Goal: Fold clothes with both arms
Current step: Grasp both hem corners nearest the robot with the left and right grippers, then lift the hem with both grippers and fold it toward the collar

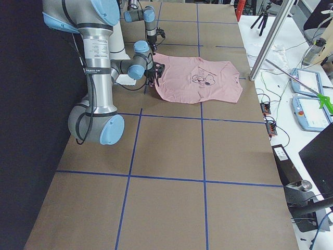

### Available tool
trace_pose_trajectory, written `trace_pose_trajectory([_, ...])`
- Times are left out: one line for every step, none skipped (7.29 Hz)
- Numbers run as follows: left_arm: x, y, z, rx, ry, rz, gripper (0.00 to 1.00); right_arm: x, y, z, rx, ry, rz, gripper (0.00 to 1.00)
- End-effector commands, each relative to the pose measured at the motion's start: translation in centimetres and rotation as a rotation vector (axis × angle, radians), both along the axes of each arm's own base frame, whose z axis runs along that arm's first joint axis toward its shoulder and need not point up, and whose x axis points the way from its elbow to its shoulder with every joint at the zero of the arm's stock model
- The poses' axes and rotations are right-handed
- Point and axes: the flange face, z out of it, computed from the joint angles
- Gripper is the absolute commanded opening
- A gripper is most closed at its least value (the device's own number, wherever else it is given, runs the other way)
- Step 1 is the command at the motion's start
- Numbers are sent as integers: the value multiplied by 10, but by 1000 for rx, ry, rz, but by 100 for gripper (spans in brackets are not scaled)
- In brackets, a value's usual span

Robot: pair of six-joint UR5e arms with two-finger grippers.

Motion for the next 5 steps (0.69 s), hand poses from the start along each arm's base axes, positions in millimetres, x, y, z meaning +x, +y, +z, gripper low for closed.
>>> trace_pose_trajectory([-45, 12, -41, 7, 2, 13, 0, 24, 13, -7, -25, -25, -44, 0])
trace_pose_trajectory([-64, 38, -62, 3, 12, 56, 0, 46, 30, -13, -41, -44, -86, 0])
trace_pose_trajectory([-75, 58, -76, 0, 29, 95, 0, 65, 55, -17, -48, -49, -141, 0])
trace_pose_trajectory([-80, 83, -87, -41, 59, 111, 0, 74, 80, -19, -56, -47, -198, 0])
trace_pose_trajectory([-96, 102, -97, -54, 54, 145, 0, 79, 101, -23, -67, -51, -246, 0])
